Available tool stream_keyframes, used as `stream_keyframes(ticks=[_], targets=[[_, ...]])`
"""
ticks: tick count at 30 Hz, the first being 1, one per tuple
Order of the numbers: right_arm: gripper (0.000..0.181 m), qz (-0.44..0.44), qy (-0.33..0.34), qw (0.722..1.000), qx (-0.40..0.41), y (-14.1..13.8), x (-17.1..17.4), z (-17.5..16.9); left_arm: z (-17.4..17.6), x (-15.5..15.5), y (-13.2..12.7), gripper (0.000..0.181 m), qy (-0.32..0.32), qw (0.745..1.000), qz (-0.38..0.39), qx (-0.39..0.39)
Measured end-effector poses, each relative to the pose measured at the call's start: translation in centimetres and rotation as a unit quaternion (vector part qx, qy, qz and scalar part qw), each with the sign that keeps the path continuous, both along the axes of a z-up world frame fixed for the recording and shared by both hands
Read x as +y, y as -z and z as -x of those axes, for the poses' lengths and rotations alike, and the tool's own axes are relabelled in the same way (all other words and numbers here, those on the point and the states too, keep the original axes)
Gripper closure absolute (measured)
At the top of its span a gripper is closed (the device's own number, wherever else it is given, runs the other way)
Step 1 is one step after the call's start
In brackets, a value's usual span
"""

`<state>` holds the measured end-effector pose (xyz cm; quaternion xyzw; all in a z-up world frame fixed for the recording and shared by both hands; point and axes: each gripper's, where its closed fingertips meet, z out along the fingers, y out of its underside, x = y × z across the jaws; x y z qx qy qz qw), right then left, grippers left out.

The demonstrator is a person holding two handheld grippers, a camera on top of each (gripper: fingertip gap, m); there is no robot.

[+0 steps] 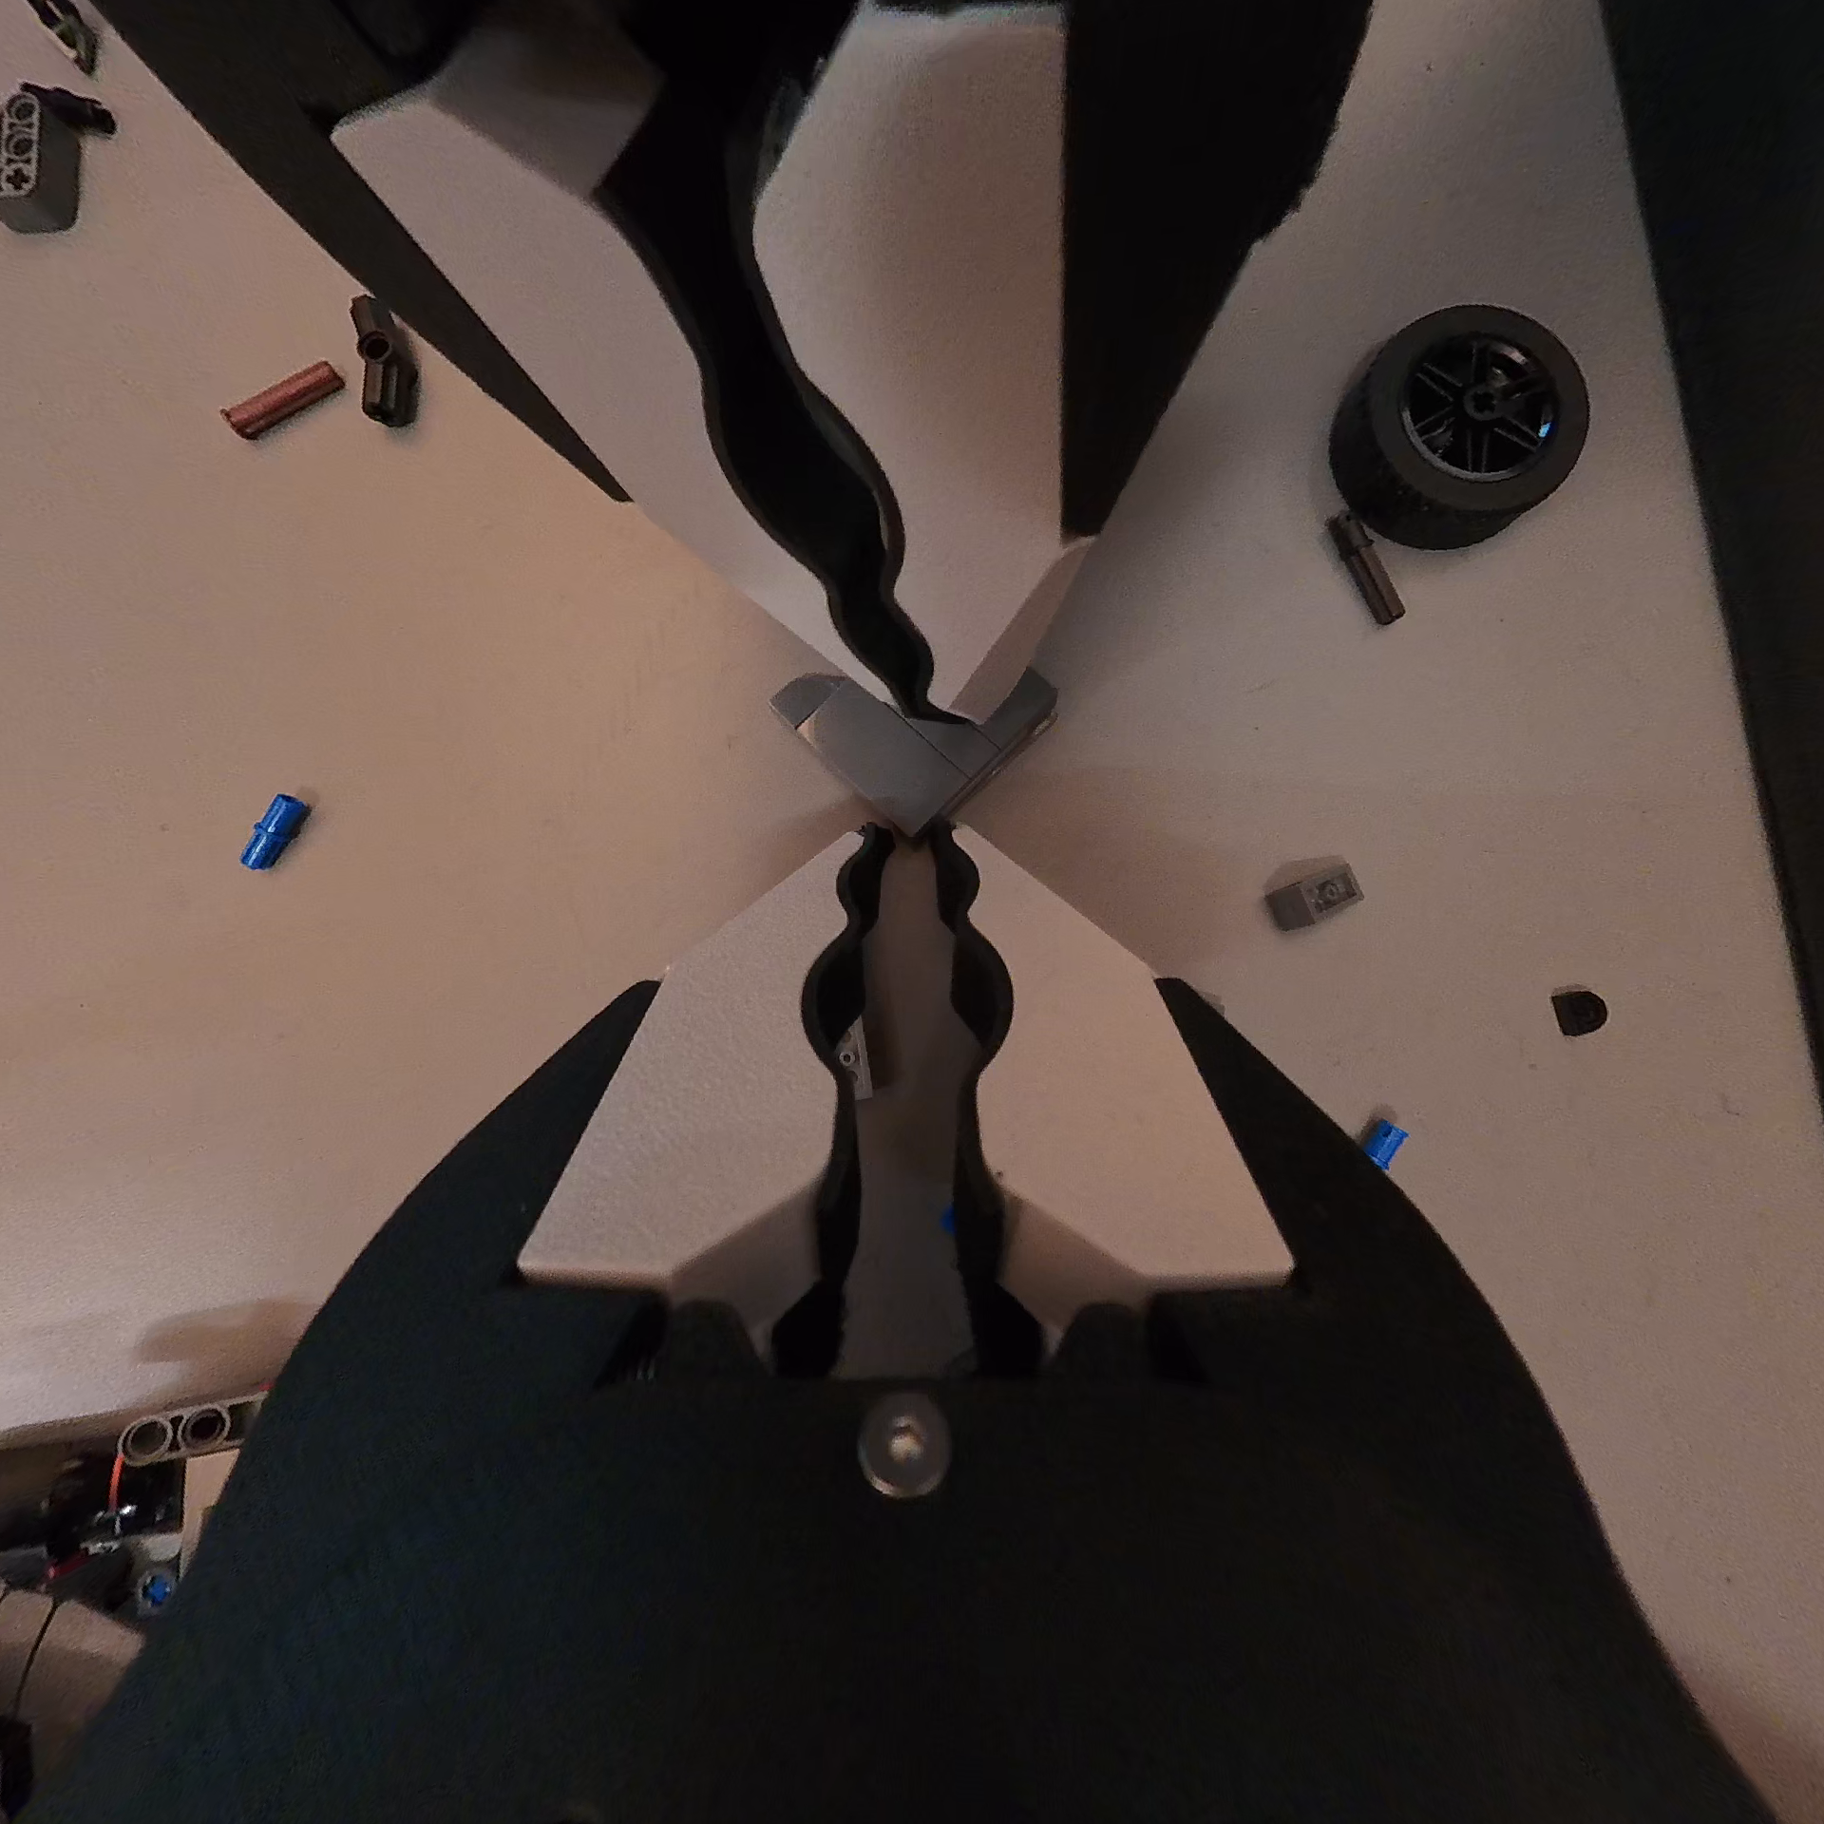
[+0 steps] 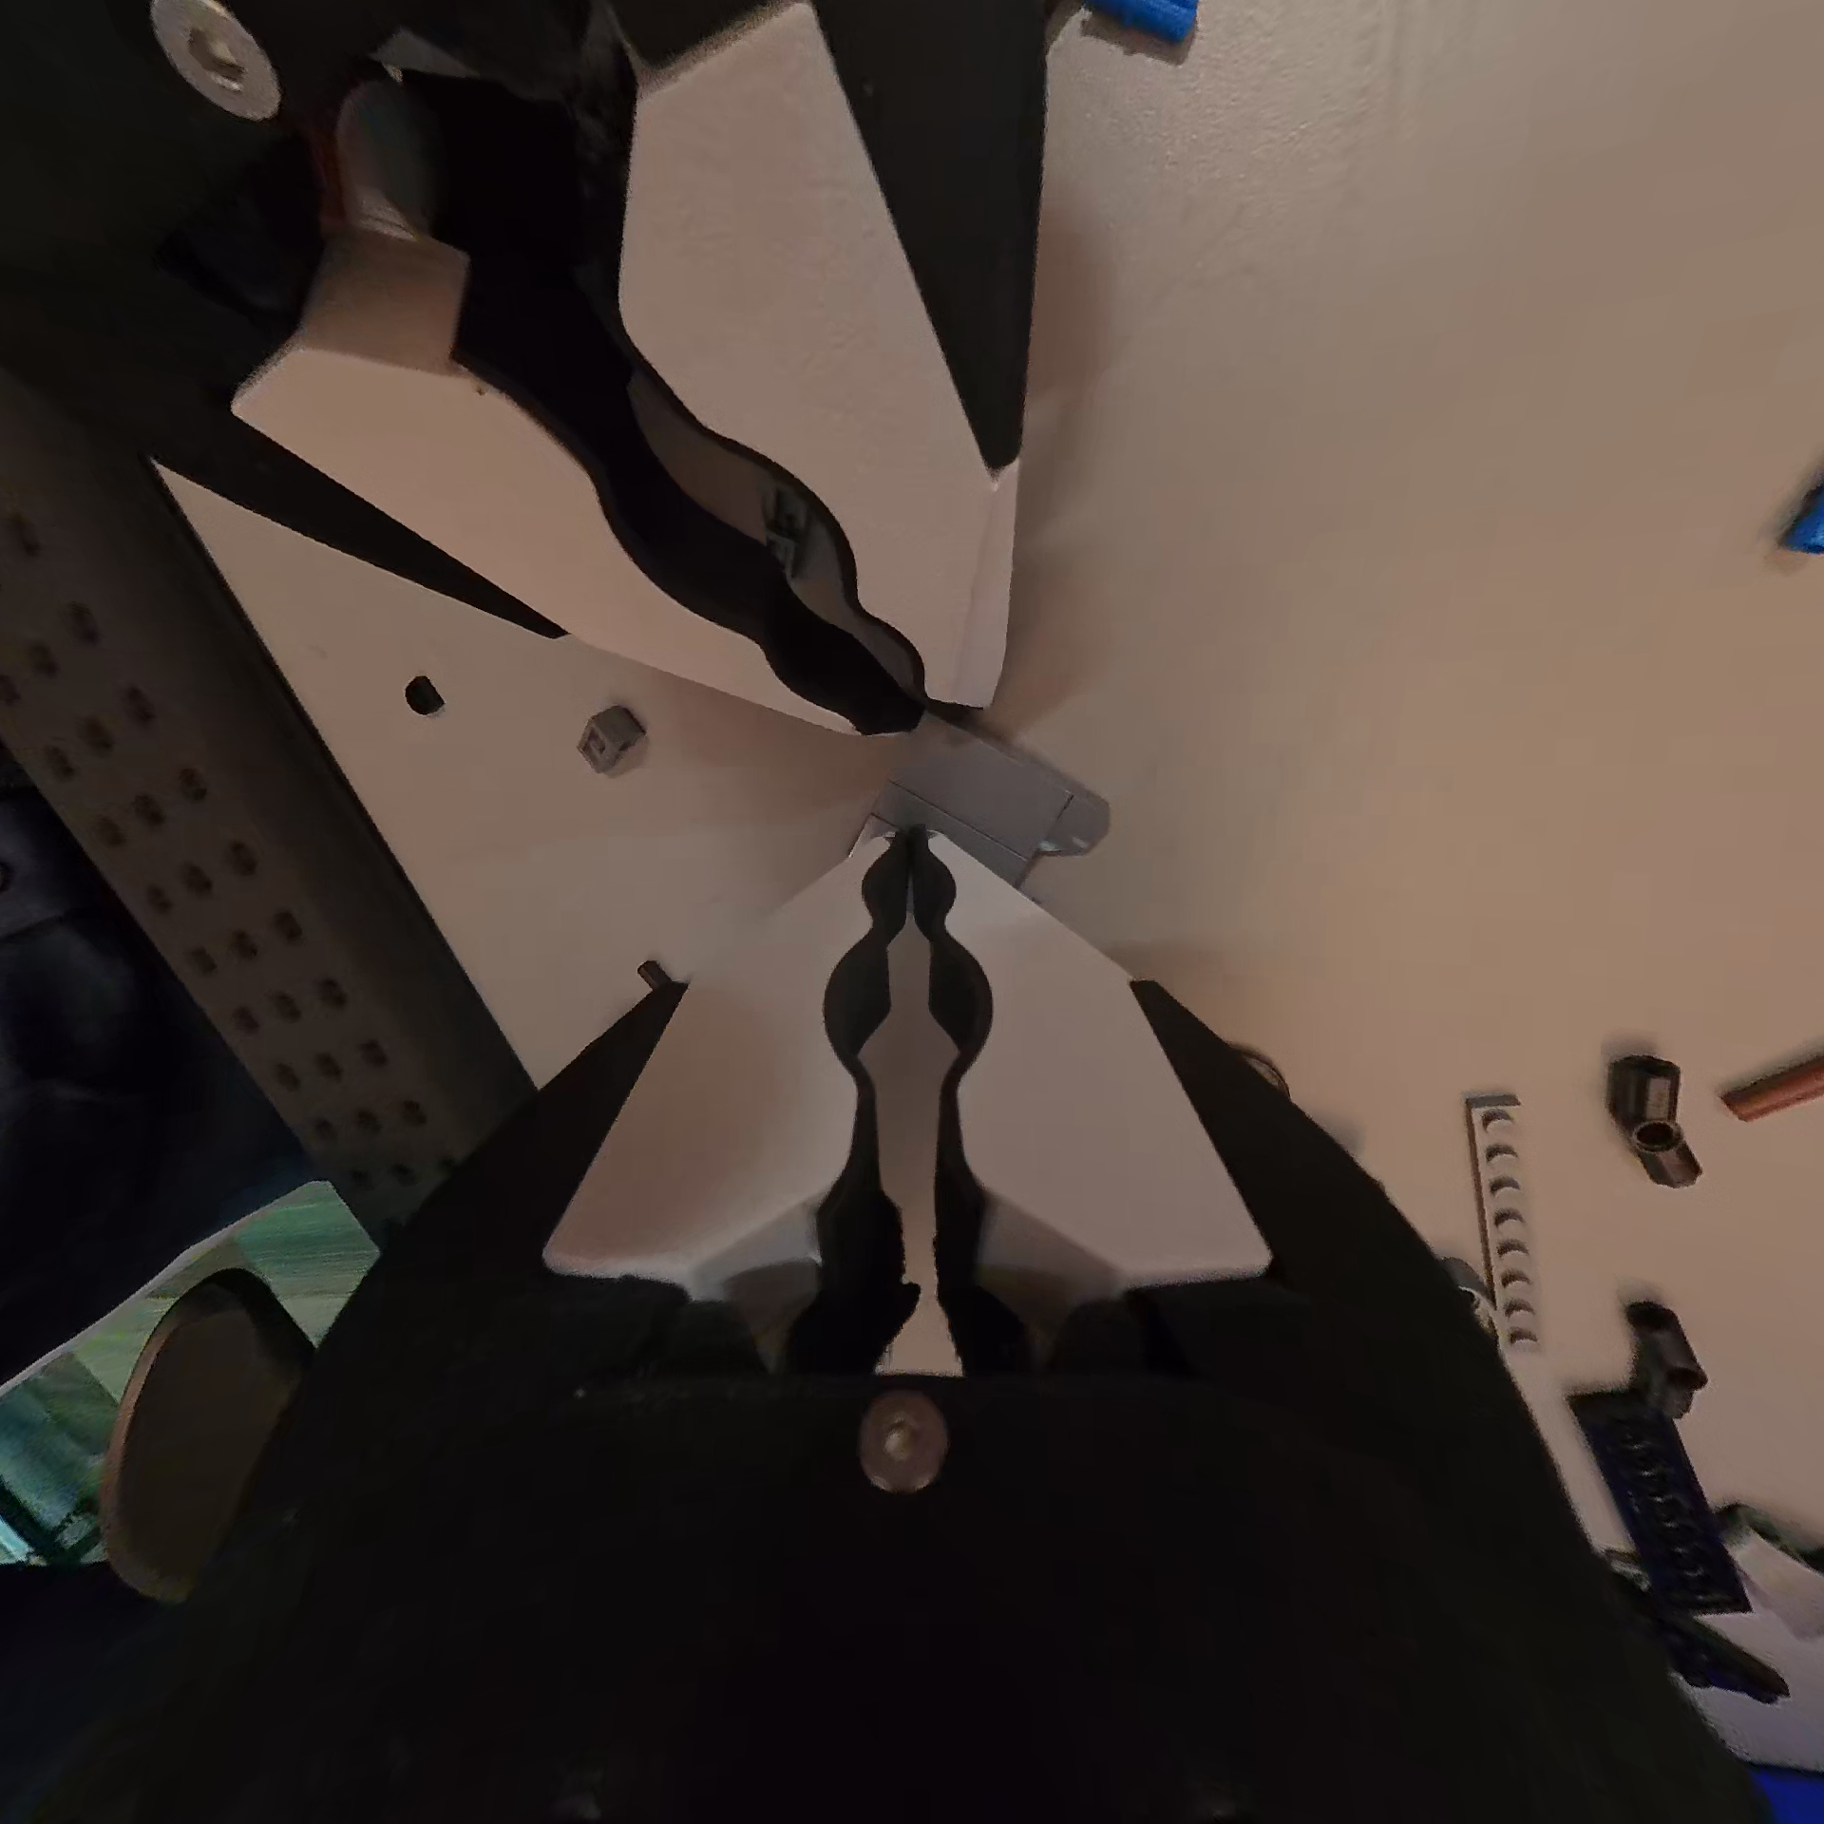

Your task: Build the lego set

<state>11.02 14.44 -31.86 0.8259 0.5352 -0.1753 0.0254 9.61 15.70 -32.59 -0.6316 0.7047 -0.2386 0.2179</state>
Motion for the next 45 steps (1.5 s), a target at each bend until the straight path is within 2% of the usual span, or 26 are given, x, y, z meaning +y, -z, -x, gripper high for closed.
stream_keyframes(ticks=[5, 13, 17, 36, 45], targets=[[0.181, -0.01, -0.005, 1.0, -0.009, 0.0, -0.1, 0.0, 0.1, 0.0, -0.1, 0.175, -0.002, 1.0, 0.005, 0.003], [0.181, 0.001, 0.006, 1.0, 0.002, 0.0, -0.2, 0.1, -0.4, -0.6, -2.1, 0.179, -0.011, 0.994, 0.087, -0.061], [0.181, 0.013, 0.013, 1.0, 0.011, 0.0, -0.4, 0.2, -0.3, -0.4, -1.1, 0.178, -0.012, 0.996, 0.073, -0.045], [0.181, 0.047, 0.033, 0.998, 0.04, -0.2, -1.9, 1.0, -0.3, -0.4, -0.9, 0.181, -0.005, 0.996, 0.07, -0.055], [0.181, 0.025, 0.032, 0.999, 0.022, 0.0, -1.5, 0.6, -0.3, -0.5, -0.9, 0.181, -0.006, 0.996, 0.064, -0.054]])
